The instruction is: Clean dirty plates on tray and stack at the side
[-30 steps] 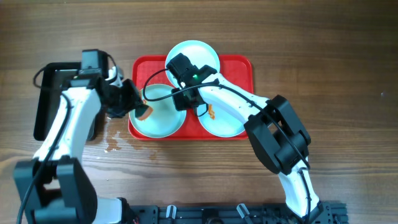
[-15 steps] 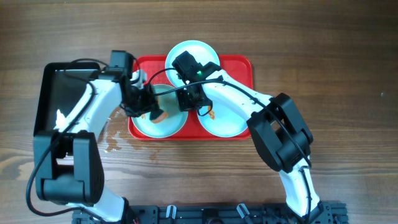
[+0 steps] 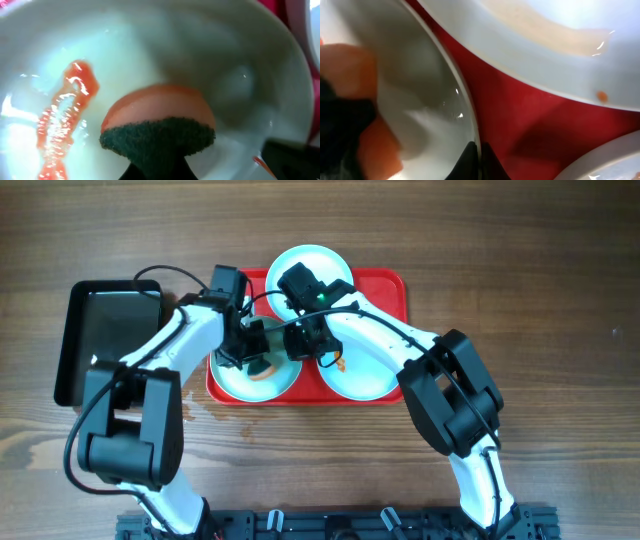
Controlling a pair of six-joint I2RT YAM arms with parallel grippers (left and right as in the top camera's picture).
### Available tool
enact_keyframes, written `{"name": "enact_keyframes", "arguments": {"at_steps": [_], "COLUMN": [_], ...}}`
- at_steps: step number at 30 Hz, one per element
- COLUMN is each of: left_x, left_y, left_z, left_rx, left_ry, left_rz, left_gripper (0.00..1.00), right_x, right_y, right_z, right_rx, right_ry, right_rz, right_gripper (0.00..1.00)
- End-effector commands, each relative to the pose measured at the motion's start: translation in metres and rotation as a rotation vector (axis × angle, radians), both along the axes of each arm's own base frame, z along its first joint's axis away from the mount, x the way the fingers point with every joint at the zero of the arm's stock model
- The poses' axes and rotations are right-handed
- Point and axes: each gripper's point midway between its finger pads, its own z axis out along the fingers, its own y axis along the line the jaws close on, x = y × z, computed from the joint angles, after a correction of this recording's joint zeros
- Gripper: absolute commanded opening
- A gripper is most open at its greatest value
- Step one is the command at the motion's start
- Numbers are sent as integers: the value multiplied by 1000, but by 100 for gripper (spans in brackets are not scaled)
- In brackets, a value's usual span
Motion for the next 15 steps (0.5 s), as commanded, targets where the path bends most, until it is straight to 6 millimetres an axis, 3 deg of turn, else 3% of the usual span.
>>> {"name": "enact_keyframes", "arguments": {"at_steps": [1,12,15], "left_x": [7,5,-1], "left_y": [25,66,68], "left_z": [-6,-12,-12], "left_rx": [167,404,408], "left_ry": [-30,-20,4], "left_rz": [-3,17,28], "left_gripper": [4,4,4], "right_x": [-13,-16,-16], "right_y": [-1,-3,-3], "right_z": [-13,-13,-13], "right_rx": [-5,-14,-13], "right_ry": [62,71,71], "right_rz": [12,13,12], "right_gripper": [4,4,4]}}
